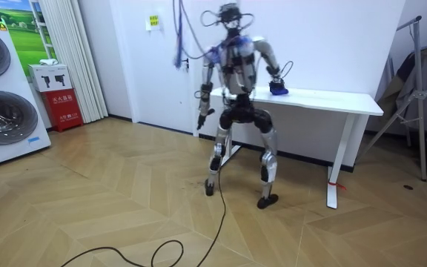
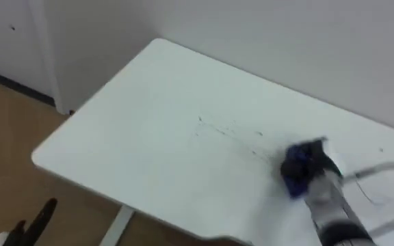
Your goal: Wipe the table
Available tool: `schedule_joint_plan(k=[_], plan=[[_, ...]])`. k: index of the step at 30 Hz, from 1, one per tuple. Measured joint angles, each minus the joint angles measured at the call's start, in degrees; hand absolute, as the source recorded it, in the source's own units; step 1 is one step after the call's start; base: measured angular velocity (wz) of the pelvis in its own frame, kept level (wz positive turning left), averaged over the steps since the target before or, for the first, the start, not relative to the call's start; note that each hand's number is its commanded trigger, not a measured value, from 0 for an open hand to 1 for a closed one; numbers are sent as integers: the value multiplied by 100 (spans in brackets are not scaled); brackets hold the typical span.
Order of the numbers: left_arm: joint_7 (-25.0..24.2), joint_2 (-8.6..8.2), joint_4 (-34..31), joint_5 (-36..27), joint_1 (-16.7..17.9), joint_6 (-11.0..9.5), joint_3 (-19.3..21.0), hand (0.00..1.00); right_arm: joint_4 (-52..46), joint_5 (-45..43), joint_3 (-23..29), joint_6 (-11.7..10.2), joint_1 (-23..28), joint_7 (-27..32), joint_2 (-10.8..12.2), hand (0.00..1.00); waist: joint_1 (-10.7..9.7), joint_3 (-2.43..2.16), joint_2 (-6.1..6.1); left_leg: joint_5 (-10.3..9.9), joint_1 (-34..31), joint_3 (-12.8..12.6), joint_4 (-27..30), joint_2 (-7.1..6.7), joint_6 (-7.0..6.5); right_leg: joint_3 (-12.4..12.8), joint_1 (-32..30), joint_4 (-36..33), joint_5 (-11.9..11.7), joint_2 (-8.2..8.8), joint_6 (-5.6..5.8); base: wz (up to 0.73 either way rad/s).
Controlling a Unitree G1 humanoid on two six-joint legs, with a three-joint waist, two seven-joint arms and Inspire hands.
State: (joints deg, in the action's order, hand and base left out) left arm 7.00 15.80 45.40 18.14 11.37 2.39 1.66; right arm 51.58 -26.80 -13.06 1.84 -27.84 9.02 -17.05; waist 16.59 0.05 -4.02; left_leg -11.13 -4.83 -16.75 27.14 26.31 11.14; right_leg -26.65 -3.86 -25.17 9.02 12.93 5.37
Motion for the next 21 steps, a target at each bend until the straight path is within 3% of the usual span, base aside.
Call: schedule_joint_plan(k=[1, 2, 4, 6, 8, 10, 11, 12, 13, 14, 15, 16, 19, 21], plan=[[-79, -81, -33, 4, 98, 10, -52, 0, -137, -138, -90, 5, -193, -100, -4, 100, 36, 44, 40, 65, -114, 268, -155, -260, -109, 36, -167, -71, 141, -56, -138, -14], [-115, -98, -33, 4, 149, 16, -54, 0, -141, -179, -96, 2, -250, -154, -11, 100, 44, 49, 26, 62, -191, 337, -164, -461, -124, 33, -232, -55, 194, -83, -152, 22], [-132, -103, -40, 5, 429, 156, -4, 0, -137, -250, -91, -24, -238, -343, -119, 100, 8, 61, 9, 26, -240, 530, -313, -1129, -285, -8, -175, 183, 190, -220, -318, 49], [-157, -113, -33, -1, 609, 260, 54, 0, -90, -95, -58, -182, -103, -369, -327, 100, -41, 64, 31, 83, -22, 584, -637, -1437, -410, 34, -58, 396, 196, -347, -350, 41], [-165, -114, 1, 4, 809, 237, 92, 0, -52, -60, 133, -393, 246, -280, -504, 100, -43, 75, 120, 100, 292, 604, -977, -1575, -425, 141, 100, 585, 177, -450, -375, 10], [-248, -150, 89, 53, 1087, 206, 494, 0, -59, 91, 946, -874, 944, -16, -532, 100, -297, 62, 101, 159, 530, 602, -1265, -1674, -461, 106, 312, 765, 194, -465, -324, 17], [-260, -152, 89, 100, 1169, 200, 624, 0, -58, 183, 1183, -976, 1144, 61, -532, 100, -379, 51, 85, 161, 557, 605, -1302, -1707, -465, 121, 349, 789, 208, -457, -298, 34], [-268, -166, 89, 321, 1314, 195, 939, 0, -57, 273, 1700, -1139, 1561, 178, -532, 100, -538, -39, 32, 175, 601, 617, -1388, -1764, -488, 134, 426, 872, 205, -439, -248, 40], [-262, -171, 92, 528, 1370, 196, 1249, 0, -31, 374, 2149, -1233, 1940, 285, -553, 100, -732, -61, -49, 185, 616, 646, -1408, -1828, -505, 138, 540, 965, 199, -412, -190, 44], [-255, -164, 93, 577, 1374, 193, 1372, 0, -29, 458, 2314, -1267, 2159, 349, -581, 100, -801, -76, -89, 183, 627, 645, -1430, -1857, -514, 147, 594, 1011, 192, -403, -161, 43], [-230, -142, 97, 700, 1428, 178, 1554, 0, -25, 617, 2559, -1322, 2591, 451, -657, 100, -867, -136, -222, 181, 655, 640, -1468, -1918, -526, 170, 651, 1065, 192, -369, -113, 28], [-214, -118, 76, 884, 1411, 128, 1695, 0, -1, 708, 2761, -1328, 2947, 468, -719, 100, -933, -134, -336, 169, 688, 644, -1464, -1956, -545, 133, 756, 1132, 186, -344, -66, 25], [-213, -155, -19, 955, 1308, 77, 1751, 0, 290, 893, 3038, -1308, 3428, 584, -856, 100, -1013, -139, -424, 35, 791, 648, -1403, -1974, -635, 137, 984, 1245, 138, -361, 7, 10], [-153, -148, -38, 953, 1235, 42, 1570, 0, 316, 980, 2978, -1218, 3332, 647, -867, 100, -982, -134, -411, -6, 847, 622, -1377, -1970, -640, 238, 1014, 1235, 126, -364, 15, -27]])
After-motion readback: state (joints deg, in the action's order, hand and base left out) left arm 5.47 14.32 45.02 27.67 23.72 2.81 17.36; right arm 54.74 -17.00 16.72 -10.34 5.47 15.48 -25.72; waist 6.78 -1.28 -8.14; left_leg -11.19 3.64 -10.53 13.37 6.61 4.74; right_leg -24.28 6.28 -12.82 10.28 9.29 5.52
